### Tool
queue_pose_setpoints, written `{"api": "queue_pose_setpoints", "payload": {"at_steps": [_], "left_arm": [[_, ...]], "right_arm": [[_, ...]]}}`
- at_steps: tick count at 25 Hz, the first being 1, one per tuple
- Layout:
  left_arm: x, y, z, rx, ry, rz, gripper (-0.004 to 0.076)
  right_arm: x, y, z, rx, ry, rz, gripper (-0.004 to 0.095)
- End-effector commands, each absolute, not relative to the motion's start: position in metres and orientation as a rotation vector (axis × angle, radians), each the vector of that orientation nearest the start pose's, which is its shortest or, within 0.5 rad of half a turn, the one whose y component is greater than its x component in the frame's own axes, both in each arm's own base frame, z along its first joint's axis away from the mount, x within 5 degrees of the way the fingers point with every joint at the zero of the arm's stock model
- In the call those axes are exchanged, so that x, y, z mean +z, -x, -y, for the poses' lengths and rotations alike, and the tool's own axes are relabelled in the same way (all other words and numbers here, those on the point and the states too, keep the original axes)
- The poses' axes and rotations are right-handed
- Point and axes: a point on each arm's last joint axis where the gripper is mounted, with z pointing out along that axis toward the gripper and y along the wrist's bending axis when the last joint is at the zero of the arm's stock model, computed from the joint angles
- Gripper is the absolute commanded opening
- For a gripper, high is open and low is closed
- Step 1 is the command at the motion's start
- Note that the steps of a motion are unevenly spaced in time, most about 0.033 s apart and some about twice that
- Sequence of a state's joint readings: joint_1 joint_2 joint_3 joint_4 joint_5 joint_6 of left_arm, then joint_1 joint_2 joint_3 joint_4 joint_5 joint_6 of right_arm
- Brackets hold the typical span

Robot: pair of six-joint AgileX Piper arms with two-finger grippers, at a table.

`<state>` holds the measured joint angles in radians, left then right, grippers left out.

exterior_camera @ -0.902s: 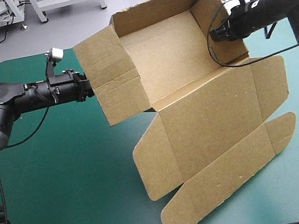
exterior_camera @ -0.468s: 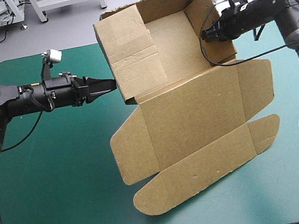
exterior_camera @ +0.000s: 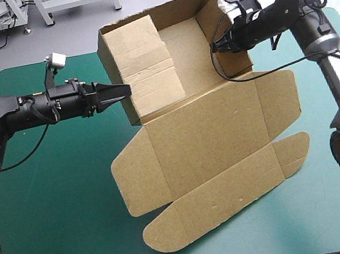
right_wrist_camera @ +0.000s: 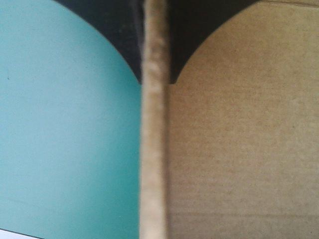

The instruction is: Fold the box

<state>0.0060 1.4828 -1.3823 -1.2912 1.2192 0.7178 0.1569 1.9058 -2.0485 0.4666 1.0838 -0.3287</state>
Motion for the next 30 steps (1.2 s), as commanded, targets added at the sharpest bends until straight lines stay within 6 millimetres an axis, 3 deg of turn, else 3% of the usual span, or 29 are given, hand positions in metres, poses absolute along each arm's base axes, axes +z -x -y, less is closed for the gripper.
{"api": "queue_pose_setpoints", "payload": {"at_steps": [1, 7, 13, 16, 24, 28, 30], "left_arm": [[0.425, -0.284, 0.081, -1.317, -0.475, -1.946, 0.0487], [0.427, -0.296, 0.074, -1.181, -0.346, -1.95, 0.0487], [0.432, -0.303, 0.067, -1.043, -0.248, -1.988, 0.0487], [0.426, -0.308, 0.075, -0.849, -0.197, -2.078, 0.0432], [0.42, -0.313, 0.096, -0.644, -0.06, -2.102, 0.0418], [0.402, -0.324, 0.11, -0.586, -0.019, -2.161, 0.0277], [0.398, -0.328, 0.121, -0.581, -0.049, -2.147, 0.0129]], "right_arm": [[0.433, -0.399, -0.114, 0.571, 0.461, -2.153, -0.0023], [0.429, -0.398, -0.121, 0.547, 0.422, -2.192, -0.0023], [0.425, -0.394, -0.142, 0.543, 0.43, -2.219, -0.0023], [0.423, -0.389, -0.158, 0.55, 0.472, -2.22, -0.0023], [0.42, -0.385, -0.159, 0.547, 0.503, -2.273, -0.0023], [0.418, -0.381, -0.163, 0.561, 0.529, -2.302, -0.0024], [0.416, -0.377, -0.165, 0.564, 0.556, -2.328, -0.0023]]}}
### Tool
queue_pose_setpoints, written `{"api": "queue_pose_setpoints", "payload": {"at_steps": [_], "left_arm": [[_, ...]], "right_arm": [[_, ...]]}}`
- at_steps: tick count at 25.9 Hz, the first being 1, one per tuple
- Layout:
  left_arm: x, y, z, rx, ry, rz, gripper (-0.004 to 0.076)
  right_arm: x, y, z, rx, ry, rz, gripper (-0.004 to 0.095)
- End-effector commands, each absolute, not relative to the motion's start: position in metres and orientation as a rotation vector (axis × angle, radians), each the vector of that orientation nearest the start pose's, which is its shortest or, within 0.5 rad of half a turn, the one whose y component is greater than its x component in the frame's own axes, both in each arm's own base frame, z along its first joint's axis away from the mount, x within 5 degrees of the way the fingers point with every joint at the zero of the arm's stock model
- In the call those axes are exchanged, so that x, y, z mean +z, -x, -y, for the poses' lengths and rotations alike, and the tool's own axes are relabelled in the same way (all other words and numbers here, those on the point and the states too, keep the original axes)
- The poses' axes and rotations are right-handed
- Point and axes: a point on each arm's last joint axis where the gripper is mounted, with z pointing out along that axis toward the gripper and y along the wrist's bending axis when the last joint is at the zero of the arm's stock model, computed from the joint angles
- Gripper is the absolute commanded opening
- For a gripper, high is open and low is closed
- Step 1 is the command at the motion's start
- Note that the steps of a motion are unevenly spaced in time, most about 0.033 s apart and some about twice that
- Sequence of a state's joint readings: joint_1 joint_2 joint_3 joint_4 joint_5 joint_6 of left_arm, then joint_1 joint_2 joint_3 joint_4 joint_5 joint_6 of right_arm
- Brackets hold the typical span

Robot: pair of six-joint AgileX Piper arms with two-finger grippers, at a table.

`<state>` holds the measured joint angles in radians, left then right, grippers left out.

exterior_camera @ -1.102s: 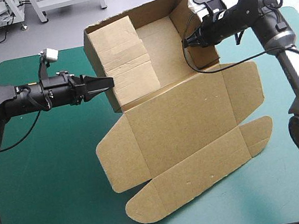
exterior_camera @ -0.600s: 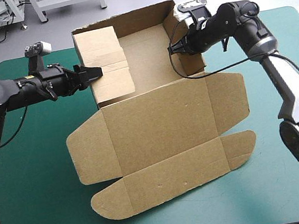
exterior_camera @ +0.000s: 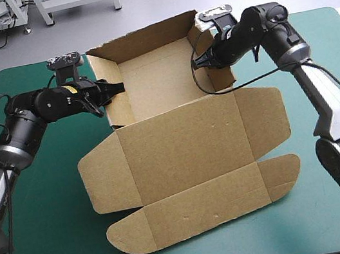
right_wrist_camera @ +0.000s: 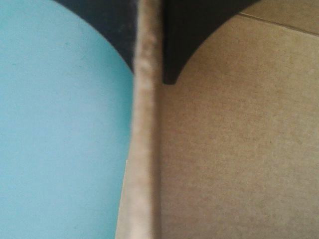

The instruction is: Fold the box

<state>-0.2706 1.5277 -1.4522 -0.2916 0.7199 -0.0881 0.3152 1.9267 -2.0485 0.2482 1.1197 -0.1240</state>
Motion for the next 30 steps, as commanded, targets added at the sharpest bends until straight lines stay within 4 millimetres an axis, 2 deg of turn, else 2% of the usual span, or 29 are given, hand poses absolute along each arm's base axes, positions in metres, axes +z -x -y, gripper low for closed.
{"api": "queue_pose_setpoints", "payload": {"at_steps": [1, 4, 5, 8, 13, 16, 19, 30], "left_arm": [[0.392, -0.331, 0.126, -0.541, -0.094, -2.192, -0.0004], [0.372, -0.337, 0.127, -0.437, -0.203, -2.368, -0.0003], [0.364, -0.339, 0.127, -0.393, -0.251, -2.443, -0.0003], [0.35, -0.341, 0.125, -0.288, -0.375, -2.635, -0.0003], [0.344, -0.346, 0.128, -0.27, -0.485, -2.706, -0.0003], [0.339, -0.348, 0.127, -0.231, -0.544, -2.74, -0.0003], [0.329, -0.35, 0.126, -0.197, -0.561, -2.789, -0.0003], [0.283, -0.365, 0.134, -0.201, -0.604, -2.919, -0.0003]], "right_arm": [[0.412, -0.374, -0.165, 0.534, 0.585, -2.371, -0.0023], [0.401, -0.373, -0.157, 0.385, 0.605, -2.468, -0.0023], [0.397, -0.372, -0.158, 0.4, 0.606, -2.482, -0.0023], [0.365, -0.372, -0.16, 0.415, 0.625, -2.592, -0.0023], [0.317, -0.363, -0.158, 0.393, 0.659, -2.761, -0.0023], [0.299, -0.356, -0.158, 0.372, 0.684, -2.826, -0.0023], [0.292, -0.351, -0.156, 0.32, 0.706, -2.852, -0.0024], [0.293, -0.353, -0.144, 0.123, 0.722, -2.844, -0.0024]]}}
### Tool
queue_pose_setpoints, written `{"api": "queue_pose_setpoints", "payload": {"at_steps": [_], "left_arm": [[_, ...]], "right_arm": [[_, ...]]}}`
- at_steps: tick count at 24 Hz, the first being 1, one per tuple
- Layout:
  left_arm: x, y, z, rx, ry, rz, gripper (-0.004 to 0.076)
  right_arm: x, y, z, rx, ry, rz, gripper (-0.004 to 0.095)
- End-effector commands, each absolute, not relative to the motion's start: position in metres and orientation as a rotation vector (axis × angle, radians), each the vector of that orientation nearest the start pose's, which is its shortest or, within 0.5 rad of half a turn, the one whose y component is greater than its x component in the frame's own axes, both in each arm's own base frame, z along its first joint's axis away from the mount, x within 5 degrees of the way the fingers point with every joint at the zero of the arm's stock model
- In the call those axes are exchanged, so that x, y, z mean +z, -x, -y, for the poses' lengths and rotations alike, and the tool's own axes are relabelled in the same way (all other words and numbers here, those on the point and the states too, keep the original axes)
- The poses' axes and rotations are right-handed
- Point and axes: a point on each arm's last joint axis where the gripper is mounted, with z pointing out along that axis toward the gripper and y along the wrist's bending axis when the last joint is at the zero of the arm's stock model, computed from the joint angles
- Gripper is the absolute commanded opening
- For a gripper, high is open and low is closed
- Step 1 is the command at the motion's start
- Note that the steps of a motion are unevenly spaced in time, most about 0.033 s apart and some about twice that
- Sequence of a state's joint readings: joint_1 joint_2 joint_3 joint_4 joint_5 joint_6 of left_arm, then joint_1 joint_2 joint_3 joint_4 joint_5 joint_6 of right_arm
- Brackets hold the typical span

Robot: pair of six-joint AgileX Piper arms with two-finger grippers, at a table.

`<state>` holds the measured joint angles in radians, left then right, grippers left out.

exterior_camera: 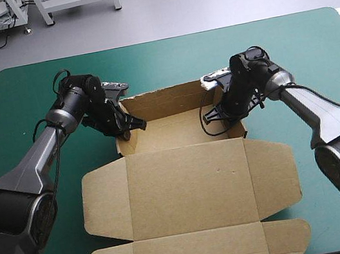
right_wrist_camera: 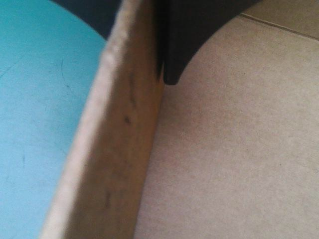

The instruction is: Fold the box

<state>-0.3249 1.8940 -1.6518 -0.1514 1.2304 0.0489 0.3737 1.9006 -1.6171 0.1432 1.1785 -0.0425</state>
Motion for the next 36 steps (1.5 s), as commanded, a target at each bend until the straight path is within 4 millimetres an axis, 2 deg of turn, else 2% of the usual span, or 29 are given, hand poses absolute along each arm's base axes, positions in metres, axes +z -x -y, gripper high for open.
{"api": "queue_pose_setpoints", "payload": {"at_steps": [1, 6, 8, 9, 13, 14, 17, 25, 32, 36], "left_arm": [[0.279, -0.367, 0.134, -0.2, -0.605, -2.93, -0.0003], [0.276, -0.367, 0.141, -0.303, -0.584, -2.943, 0.0008], [0.279, -0.365, 0.142, -0.34, -0.575, -2.937, 0.0081], [0.283, -0.364, 0.142, -0.352, -0.572, -2.927, 0.0138], [0.29, -0.36, 0.144, -0.397, -0.527, -2.918, 0.027], [0.292, -0.359, 0.144, -0.406, -0.525, -2.914, 0.029], [0.307, -0.353, 0.14, -0.384, -0.53, -2.873, 0.0355], [0.331, -0.343, 0.127, -0.253, -0.518, -2.81, 0.0361], [0.361, -0.326, 0.121, -0.248, -0.542, -2.717, 0.0361], [0.388, -0.311, 0.107, -0.125, -0.56, -2.601, 0.0361]], "right_arm": [[0.292, -0.353, -0.144, 0.115, 0.723, -2.844, -0.0024], [0.288, -0.354, -0.147, 0.158, 0.754, -2.846, -0.0011], [0.288, -0.353, -0.148, 0.164, 0.755, -2.846, 0.0107], [0.289, -0.353, -0.15, 0.203, 0.754, -2.846, 0.0235], [0.29, -0.35, -0.156, 0.313, 0.739, -2.848, 0.0542], [0.29, -0.35, -0.157, 0.322, 0.737, -2.848, 0.0577], [0.292, -0.35, -0.156, 0.31, 0.734, -2.844, 0.059], [0.312, -0.344, -0.145, 0.212, 0.739, -2.784, 0.059], [0.348, -0.327, -0.137, 0.204, 0.709, -2.69, 0.059], [0.37, -0.313, -0.132, 0.208, 0.716, -2.62, 0.0588]]}}
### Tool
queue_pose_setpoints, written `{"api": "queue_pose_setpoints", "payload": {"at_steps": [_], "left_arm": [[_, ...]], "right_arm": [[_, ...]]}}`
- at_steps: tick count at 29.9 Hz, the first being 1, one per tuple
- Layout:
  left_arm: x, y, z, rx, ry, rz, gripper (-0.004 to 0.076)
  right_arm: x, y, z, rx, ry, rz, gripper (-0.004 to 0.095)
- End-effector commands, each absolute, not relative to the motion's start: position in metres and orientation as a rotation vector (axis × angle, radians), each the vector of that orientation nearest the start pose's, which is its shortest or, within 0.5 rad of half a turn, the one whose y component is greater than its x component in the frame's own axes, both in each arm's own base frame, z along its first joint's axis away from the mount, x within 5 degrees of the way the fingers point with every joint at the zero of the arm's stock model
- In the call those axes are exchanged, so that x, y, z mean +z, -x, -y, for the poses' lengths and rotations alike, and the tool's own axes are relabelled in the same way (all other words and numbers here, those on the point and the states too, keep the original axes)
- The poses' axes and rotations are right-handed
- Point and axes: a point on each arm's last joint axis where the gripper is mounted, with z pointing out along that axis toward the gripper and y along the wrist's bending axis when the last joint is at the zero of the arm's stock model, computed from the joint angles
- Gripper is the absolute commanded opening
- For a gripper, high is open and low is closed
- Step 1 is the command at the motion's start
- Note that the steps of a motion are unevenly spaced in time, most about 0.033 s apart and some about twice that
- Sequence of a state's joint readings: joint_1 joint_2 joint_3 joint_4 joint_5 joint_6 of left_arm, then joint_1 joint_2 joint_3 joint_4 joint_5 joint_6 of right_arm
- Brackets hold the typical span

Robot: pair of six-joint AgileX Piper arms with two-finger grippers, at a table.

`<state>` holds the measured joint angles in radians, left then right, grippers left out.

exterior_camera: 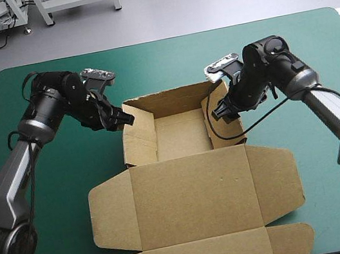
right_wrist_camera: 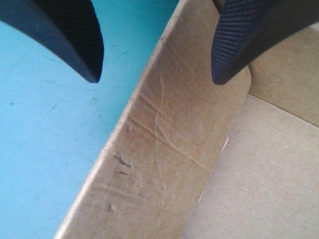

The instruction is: Fold the box

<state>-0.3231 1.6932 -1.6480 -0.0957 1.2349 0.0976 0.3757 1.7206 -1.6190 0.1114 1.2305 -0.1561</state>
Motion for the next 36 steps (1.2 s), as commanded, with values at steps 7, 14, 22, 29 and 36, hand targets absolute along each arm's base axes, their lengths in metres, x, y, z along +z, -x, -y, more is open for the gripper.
{"api": "queue_pose_setpoints", "payload": {"at_steps": [7, 14, 22, 29, 36], "left_arm": [[0.444, -0.265, 0.066, 0.136, -0.483, -2.435, 0.0361], [0.5, -0.188, 0.042, 0.088, -0.435, -2.181, 0.0361], [0.468, -0.126, 0.024, 0.085, -0.427, -2.23, 0.0361], [0.384, -0.122, 0.016, 0.204, -0.424, -2.476, 0.0361], [0.33, -0.119, 0.012, 0.258, -0.414, -2.63, 0.0361]], "right_arm": [[0.413, -0.28, -0.119, 0.208, 0.727, -2.477, 0.0588], [0.427, -0.266, -0.115, 0.223, 0.718, -2.428, 0.0584], [0.429, -0.271, -0.119, 0.263, 0.695, -2.375, 0.0584], [0.408, -0.287, -0.13, 0.341, 0.705, -2.452, 0.0584], [0.377, -0.312, -0.138, 0.306, 0.69, -2.55, 0.0584]]}}
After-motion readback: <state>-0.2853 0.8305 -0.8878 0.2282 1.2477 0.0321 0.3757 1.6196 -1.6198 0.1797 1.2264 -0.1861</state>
